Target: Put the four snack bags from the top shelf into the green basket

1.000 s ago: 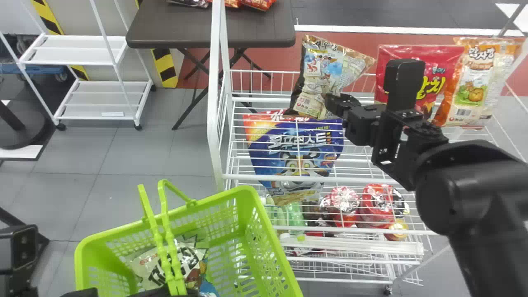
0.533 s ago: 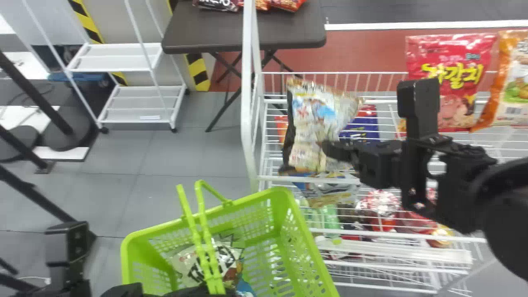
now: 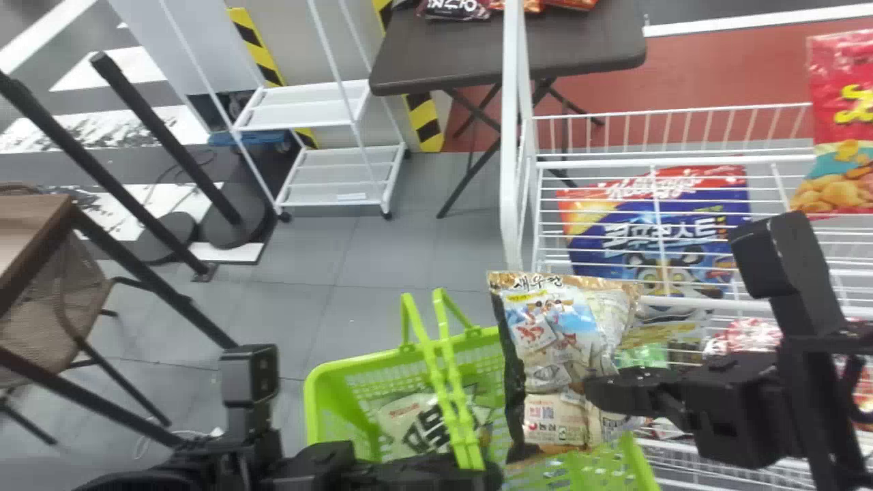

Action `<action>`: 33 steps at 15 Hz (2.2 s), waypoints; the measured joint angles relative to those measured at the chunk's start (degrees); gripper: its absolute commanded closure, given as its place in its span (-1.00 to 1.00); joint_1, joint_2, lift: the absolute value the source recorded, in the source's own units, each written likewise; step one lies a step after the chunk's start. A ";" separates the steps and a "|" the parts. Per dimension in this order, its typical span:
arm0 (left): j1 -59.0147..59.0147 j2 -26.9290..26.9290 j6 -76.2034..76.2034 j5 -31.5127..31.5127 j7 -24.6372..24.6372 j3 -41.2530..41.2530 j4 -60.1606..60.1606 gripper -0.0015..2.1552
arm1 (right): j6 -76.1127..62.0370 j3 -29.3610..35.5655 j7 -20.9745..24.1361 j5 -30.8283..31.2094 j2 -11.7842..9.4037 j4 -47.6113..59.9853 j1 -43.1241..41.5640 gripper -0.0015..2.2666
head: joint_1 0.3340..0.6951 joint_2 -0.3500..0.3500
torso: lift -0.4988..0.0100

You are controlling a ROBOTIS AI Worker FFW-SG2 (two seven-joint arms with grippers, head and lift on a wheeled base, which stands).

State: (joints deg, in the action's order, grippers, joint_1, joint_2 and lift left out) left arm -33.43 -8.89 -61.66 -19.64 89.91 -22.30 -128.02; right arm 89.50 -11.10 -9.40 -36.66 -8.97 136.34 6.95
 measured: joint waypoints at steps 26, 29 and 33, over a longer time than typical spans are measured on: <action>-0.06 0.45 -0.18 0.13 0.00 -0.72 0.32 0.99 | -26.39 20.16 -2.93 18.58 -5.28 -33.59 -17.83 -0.93 | 1.00 -0.57 | 0.94; -0.06 0.46 -0.16 0.13 0.00 -1.00 0.65 0.99 | -35.94 17.58 -4.68 21.46 -5.31 -45.49 -24.45 -0.86 | 1.00 -0.56 | 0.94; -0.29 0.46 0.15 0.02 0.00 -1.79 1.42 0.99 | -43.86 14.19 -5.36 24.63 -5.02 -53.71 -28.83 0.71 | 1.00 -0.49 | 0.94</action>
State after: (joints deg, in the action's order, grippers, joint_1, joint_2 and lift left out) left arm -33.72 -8.44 -61.51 -19.62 89.91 -24.08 -126.60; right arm 45.65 3.09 -14.75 -12.03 -13.99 82.64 -21.87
